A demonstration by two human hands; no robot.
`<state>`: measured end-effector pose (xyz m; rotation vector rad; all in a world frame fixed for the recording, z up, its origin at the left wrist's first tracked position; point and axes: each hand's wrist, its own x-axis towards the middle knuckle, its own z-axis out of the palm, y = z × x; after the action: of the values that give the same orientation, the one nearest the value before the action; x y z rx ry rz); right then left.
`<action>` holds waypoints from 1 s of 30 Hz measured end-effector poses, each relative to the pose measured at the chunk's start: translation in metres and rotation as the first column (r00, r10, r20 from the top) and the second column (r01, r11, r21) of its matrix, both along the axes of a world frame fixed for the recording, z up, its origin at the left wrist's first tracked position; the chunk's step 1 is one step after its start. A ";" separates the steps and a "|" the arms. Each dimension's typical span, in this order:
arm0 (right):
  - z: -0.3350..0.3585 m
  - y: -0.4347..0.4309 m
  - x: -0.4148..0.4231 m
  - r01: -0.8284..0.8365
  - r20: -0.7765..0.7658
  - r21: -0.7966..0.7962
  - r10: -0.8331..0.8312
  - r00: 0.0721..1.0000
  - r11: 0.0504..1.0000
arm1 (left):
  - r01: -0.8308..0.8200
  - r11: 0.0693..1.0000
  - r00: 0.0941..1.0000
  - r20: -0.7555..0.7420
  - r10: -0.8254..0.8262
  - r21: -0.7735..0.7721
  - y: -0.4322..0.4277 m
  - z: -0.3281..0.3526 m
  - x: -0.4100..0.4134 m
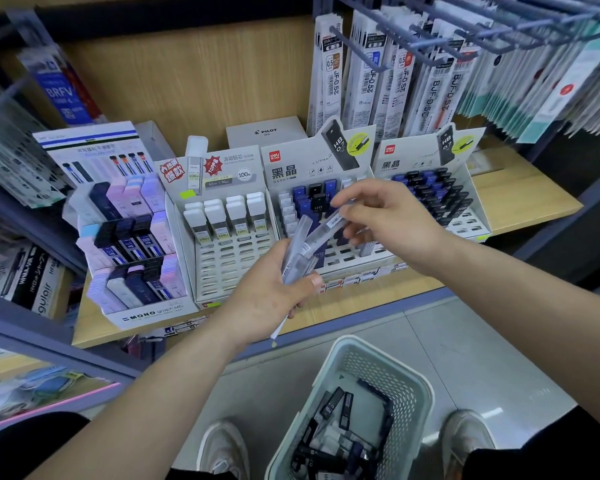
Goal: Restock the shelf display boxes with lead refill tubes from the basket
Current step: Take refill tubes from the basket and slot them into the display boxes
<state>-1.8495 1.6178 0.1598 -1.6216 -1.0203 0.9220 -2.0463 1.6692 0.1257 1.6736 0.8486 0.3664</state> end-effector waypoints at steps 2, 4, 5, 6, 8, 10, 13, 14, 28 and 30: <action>-0.001 -0.001 0.001 -0.001 -0.008 0.023 0.002 1.000 1.000 | -0.006 1.000 1.000 0.015 0.006 -0.004 0.000 0.000 0.000; -0.001 -0.003 0.002 -0.013 -0.024 0.049 0.015 1.000 0.999 | -0.034 0.999 0.999 0.027 0.034 0.001 0.001 0.000 0.000; -0.001 -0.004 0.003 -0.028 -0.028 0.053 0.030 0.999 0.998 | -0.054 0.998 0.998 0.033 0.053 0.010 0.002 0.000 -0.001; -0.001 -0.006 0.004 -0.048 -0.027 0.048 0.049 0.998 0.998 | -0.072 0.997 0.997 0.042 0.071 0.018 0.004 -0.001 -0.002; -0.001 -0.009 0.005 -0.098 -0.004 0.014 0.098 0.995 0.995 | -0.097 0.995 0.993 0.066 0.096 0.012 0.006 -0.002 -0.002; -0.002 -0.011 0.004 -0.145 0.037 -0.014 0.145 0.989 0.989 | -0.101 0.995 0.992 0.073 0.101 0.005 0.008 -0.003 -0.003; -0.002 -0.010 0.001 -0.170 0.159 -0.014 0.170 0.973 0.985 | -0.077 0.997 0.996 0.053 0.077 0.014 0.005 -0.002 -0.002; -0.003 -0.009 0.001 -0.168 0.214 -0.010 0.167 0.962 0.986 | -0.070 0.997 0.997 0.046 0.069 0.014 0.004 -0.002 -0.002; -0.005 -0.015 0.004 -0.169 0.157 -0.066 0.177 0.972 0.983 | -0.182 0.980 0.973 0.129 0.192 -0.081 0.011 0.004 0.000; -0.006 -0.015 0.002 -0.210 0.096 -0.092 0.218 0.971 0.973 | -0.198 0.976 0.966 0.148 0.211 -0.094 0.012 0.005 0.000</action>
<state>-1.8478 1.6024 0.1535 -1.6653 -1.2651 1.0414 -2.0461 1.6811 0.1305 1.4673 0.9083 0.5919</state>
